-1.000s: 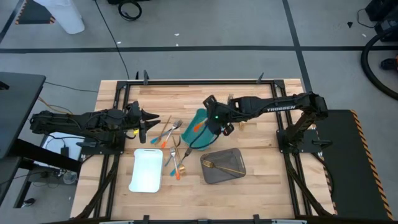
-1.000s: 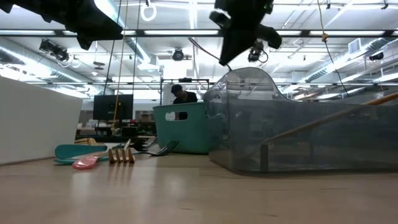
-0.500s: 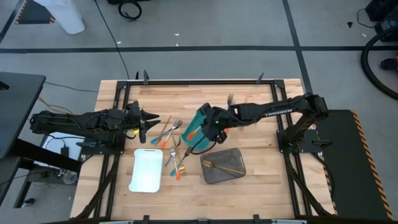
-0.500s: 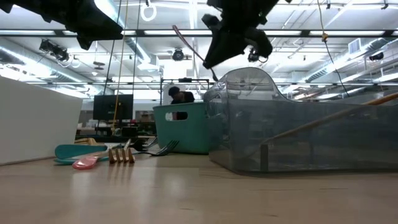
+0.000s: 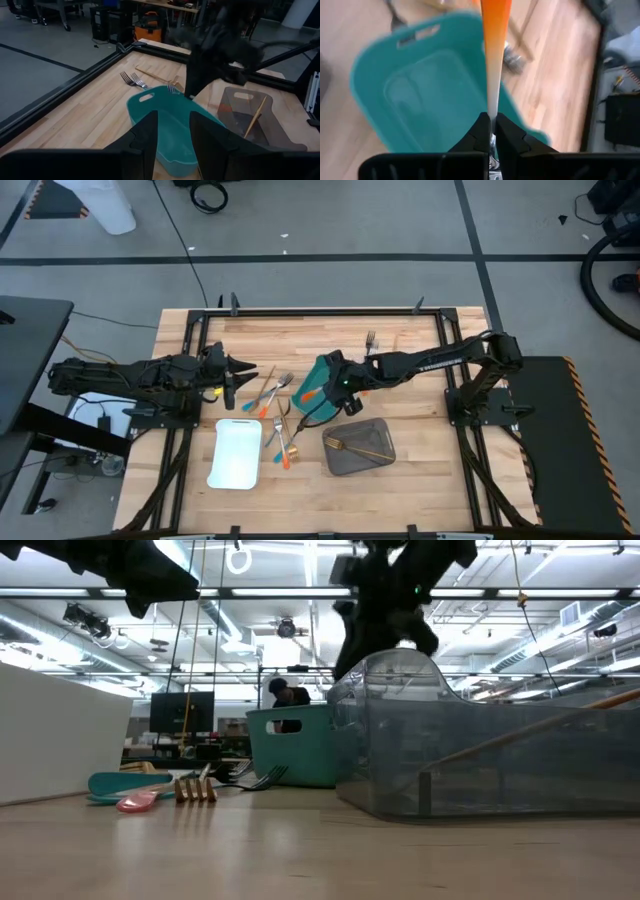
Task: Sort silverware by color (type)
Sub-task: Put the orange silver fork into the blue bin
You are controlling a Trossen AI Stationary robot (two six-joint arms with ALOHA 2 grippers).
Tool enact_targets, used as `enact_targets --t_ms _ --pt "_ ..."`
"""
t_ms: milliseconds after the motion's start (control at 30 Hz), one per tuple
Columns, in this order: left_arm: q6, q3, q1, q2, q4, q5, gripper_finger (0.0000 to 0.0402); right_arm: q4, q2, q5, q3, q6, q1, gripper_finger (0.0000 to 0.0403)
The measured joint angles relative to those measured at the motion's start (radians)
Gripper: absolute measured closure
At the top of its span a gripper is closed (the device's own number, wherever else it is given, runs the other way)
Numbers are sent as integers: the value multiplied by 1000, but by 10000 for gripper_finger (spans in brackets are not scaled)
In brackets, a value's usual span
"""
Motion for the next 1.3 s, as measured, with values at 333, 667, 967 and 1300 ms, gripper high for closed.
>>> enact_targets --t_ms 333,667,967,1300 --pt "0 0 0 0 -11 0 281 -11 137 96 38 -7 -1 385" --pt "0 0 0 0 -18 0 281 -75 152 77 46 100 -8 376" --pt "0 0 0 0 -18 0 281 -92 152 24 46 134 -8 352" --pt "0 0 0 0 -18 0 281 -98 148 29 47 132 -7 304"
